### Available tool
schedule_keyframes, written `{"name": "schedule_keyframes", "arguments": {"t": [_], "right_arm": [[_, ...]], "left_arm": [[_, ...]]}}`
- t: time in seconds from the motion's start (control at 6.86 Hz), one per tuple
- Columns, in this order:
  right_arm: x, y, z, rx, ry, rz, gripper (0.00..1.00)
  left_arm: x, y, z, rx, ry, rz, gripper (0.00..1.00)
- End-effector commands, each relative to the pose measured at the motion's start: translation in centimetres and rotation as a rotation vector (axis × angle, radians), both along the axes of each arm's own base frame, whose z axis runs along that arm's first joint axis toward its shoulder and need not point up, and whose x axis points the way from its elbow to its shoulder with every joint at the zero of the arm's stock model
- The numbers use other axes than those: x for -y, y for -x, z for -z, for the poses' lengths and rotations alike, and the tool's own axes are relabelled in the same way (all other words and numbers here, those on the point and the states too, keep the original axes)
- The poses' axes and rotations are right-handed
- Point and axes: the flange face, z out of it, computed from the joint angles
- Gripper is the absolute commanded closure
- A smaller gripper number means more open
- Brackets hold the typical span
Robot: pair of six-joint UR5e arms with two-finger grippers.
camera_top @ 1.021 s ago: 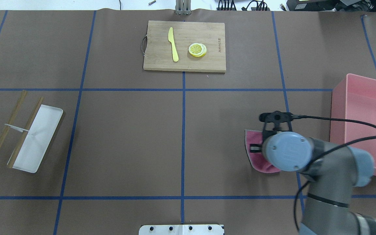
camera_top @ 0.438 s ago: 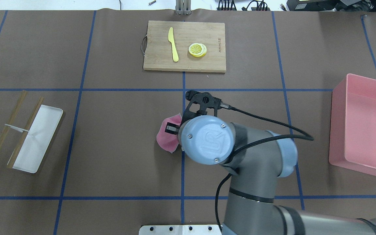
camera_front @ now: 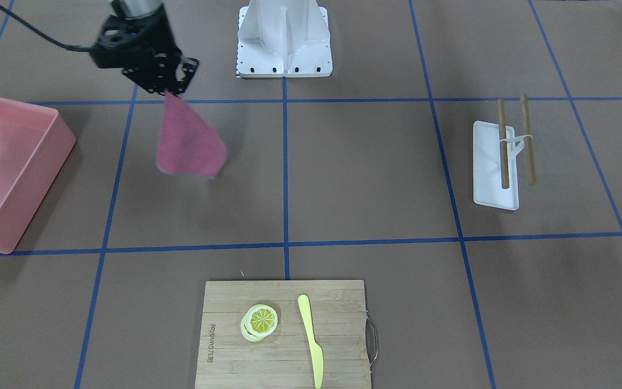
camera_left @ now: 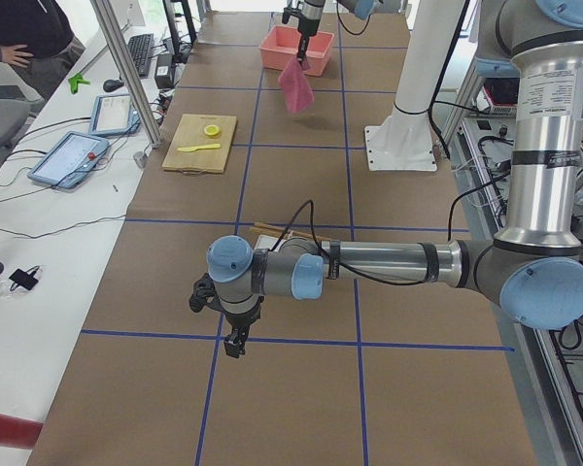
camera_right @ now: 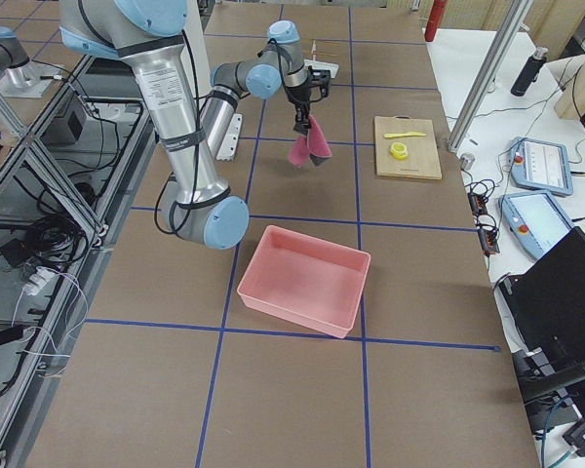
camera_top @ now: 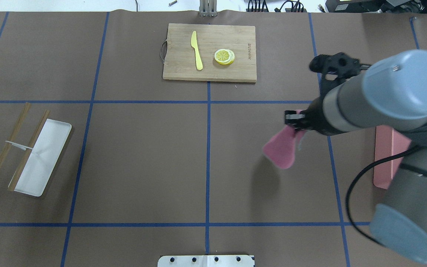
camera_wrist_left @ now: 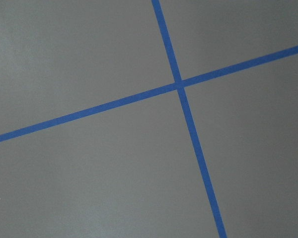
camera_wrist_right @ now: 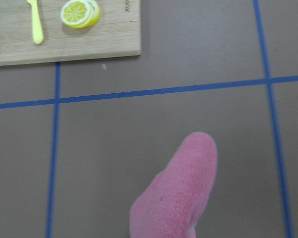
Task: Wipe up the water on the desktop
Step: 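Lift the cloth with the right gripper and carry it to the pink bin, then release the cloth into the pink bin and withdraw the right gripper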
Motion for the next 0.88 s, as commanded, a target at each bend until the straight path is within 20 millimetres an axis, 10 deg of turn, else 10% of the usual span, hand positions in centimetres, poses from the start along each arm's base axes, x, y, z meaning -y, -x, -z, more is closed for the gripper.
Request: {"name": "schedule_keyframes", "arguments": {"t": [0.0, 0.29, 0.44, 0.73], "right_arm": [[0.9, -16.2, -10.7, -0.101, -0.041, 0.171, 1.0], [-2.8, -26.5, -19.8, -0.147, -0.055, 0.298, 1.0], [-5.1, -30.1, -22.9, -0.149, -0.051, 0.319, 0.01], [-4.4, -31.7, -30.4, -0.159, 0.084, 0.309, 0.0]], "left_arm": [[0.1, 0.0, 0.2, 0.0, -0.004, 0.0, 0.02], [-0.3, 0.0, 0.5, 0.0, -0.01, 0.0, 0.02], [-0.3, 0.0, 1.0, -0.001, -0.021, 0.0, 0.02], [-0.6, 0.0, 0.8, -0.001, -0.017, 0.0, 0.02]]}}
